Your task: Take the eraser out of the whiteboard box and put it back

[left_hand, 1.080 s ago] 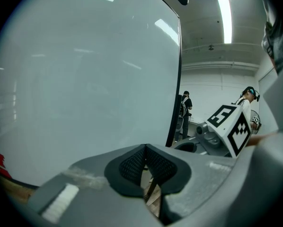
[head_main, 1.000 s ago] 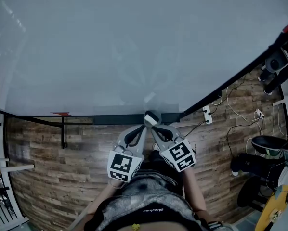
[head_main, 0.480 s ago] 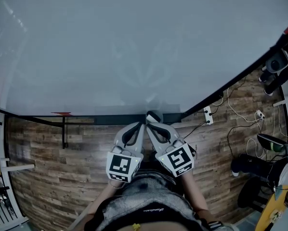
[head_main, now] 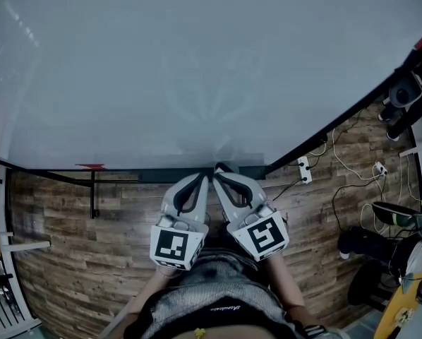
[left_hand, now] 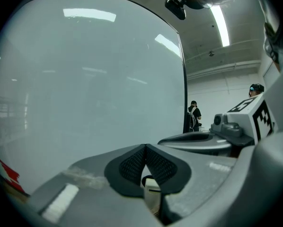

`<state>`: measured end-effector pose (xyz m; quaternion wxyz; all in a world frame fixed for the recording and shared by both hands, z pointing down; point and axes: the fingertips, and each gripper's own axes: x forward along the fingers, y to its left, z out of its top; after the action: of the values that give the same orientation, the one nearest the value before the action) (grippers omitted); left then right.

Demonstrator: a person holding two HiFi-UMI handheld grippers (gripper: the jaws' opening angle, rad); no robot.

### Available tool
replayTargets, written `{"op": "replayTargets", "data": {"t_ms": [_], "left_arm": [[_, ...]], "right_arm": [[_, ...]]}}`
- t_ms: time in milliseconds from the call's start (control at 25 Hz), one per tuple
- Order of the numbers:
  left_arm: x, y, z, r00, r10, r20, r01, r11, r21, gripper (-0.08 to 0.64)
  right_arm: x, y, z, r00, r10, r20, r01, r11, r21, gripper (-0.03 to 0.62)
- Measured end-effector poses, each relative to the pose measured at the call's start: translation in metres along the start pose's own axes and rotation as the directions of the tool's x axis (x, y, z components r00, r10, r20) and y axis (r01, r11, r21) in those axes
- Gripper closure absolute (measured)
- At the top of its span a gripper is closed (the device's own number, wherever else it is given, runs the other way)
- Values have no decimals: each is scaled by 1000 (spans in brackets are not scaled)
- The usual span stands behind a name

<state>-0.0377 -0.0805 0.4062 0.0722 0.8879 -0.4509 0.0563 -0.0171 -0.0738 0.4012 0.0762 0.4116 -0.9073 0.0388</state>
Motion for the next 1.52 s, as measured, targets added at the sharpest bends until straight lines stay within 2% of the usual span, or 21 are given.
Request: {"op": "replayTargets", "data": {"t_ms": [520, 1520], "left_arm": [[-7, -3, 23, 998, 36, 53, -36, 999, -3, 558], [-6, -11, 22, 999, 21, 48, -21, 1000, 12, 558]], "right_arm": [[-7, 0, 35, 995, -29, 93, 33, 999, -35, 591], [-8, 1, 32, 997, -32, 67, 35, 998, -45, 592]]}}
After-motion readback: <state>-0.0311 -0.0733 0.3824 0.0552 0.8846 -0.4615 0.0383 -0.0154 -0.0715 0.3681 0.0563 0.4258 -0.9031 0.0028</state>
